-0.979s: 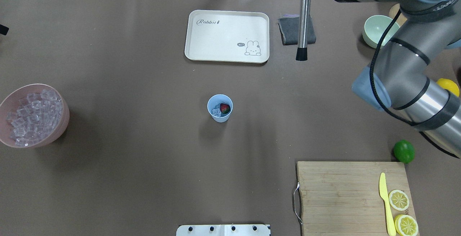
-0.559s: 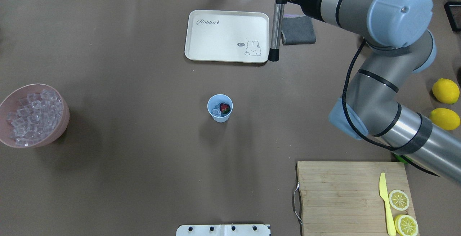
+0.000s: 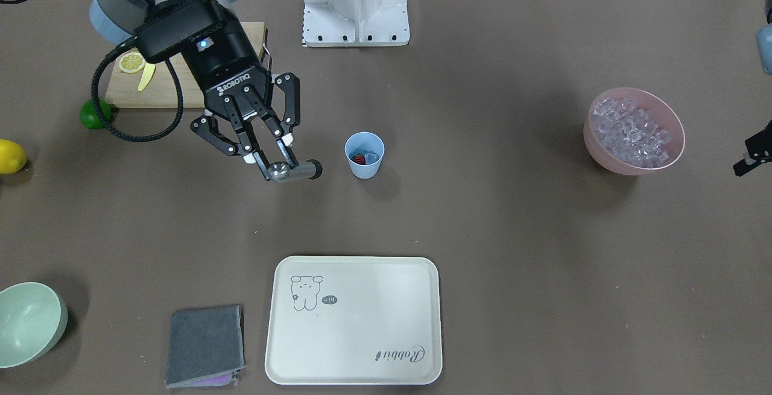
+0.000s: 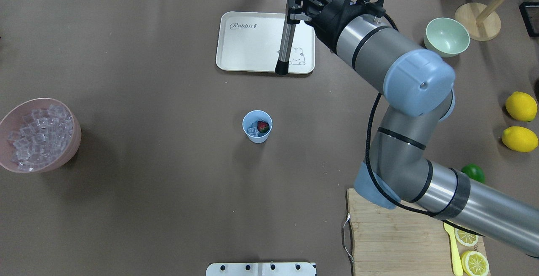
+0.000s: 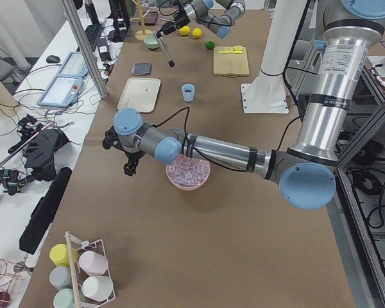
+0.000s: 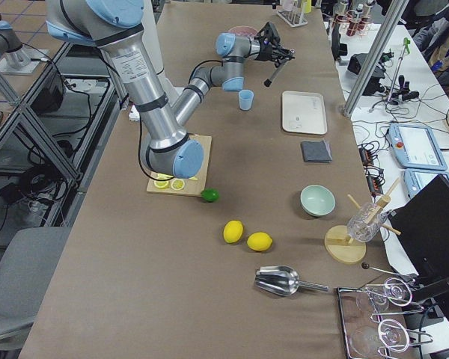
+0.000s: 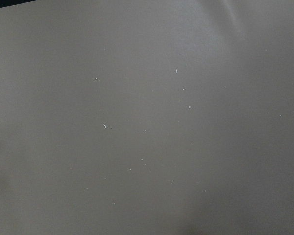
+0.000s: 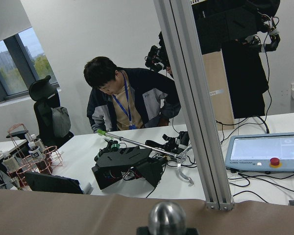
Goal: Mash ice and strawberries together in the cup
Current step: 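Carry the muddler over the light-blue cup and lower it toward the cup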
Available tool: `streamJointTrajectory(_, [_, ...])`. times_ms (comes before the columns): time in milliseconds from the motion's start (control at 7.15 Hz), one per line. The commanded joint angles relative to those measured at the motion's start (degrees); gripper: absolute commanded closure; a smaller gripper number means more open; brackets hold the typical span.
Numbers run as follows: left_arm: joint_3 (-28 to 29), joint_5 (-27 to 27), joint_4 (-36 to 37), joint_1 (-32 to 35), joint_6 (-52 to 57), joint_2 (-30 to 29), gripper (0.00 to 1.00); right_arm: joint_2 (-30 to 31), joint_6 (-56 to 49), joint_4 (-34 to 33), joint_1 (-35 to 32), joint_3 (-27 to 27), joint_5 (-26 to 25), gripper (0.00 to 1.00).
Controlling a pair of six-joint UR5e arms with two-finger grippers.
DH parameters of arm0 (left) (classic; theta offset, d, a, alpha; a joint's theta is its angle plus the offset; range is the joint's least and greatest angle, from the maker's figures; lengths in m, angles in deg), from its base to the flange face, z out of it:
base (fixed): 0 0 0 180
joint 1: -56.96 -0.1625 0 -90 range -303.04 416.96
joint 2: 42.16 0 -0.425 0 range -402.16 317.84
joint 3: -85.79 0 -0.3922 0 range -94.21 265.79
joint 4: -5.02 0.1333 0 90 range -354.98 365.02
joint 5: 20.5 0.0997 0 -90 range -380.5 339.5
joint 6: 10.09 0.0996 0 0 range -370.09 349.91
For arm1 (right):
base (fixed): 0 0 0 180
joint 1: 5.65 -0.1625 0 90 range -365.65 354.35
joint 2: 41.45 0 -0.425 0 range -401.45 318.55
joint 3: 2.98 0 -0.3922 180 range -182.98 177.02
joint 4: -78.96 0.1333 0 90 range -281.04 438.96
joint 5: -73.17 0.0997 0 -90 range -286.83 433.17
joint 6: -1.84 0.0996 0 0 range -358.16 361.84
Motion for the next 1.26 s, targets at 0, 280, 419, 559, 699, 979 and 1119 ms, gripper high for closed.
streamJointTrajectory(0, [0.0, -3.3, 0.1, 1.0, -0.1, -0.2, 0.03, -0.3, -0.2, 2.8, 5.8, 0.2, -7.4, 1.0])
streamJointTrajectory(280, [0.2, -4.3, 0.0, 1.0, 0.0, -0.1, 0.03, -0.3, -1.8, 3.4, 9.1, 0.9, -13.0, 1.0])
streamJointTrajectory(419, [0.2, -4.4, 0.1, 1.0, 0.0, -0.1, 0.03, -0.3, -1.9, 3.6, 10.5, 1.4, -14.1, 1.0])
streamJointTrajectory(559, [0.2, -5.1, 0.1, 1.0, -0.3, -0.3, 0.03, -0.2, -1.9, 3.6, 11.7, 2.1, -16.2, 1.0])
streamJointTrajectory(699, [0.2, -5.4, 0.1, 1.0, -0.3, -0.3, 0.03, -0.2, -2.0, 3.5, 12.0, 3.1, -18.4, 1.0])
streamJointTrajectory(979, [0.8, -5.5, 0.0, 1.0, -0.3, -0.4, 0.03, -0.4, -7.1, 3.5, 15.0, 3.4, -24.3, 1.0])
streamJointTrajectory(1119, [1.2, -5.5, -0.1, 0.9, -0.4, -0.6, 0.03, -0.3, -7.3, 3.4, 16.0, 3.4, -26.6, 1.0])
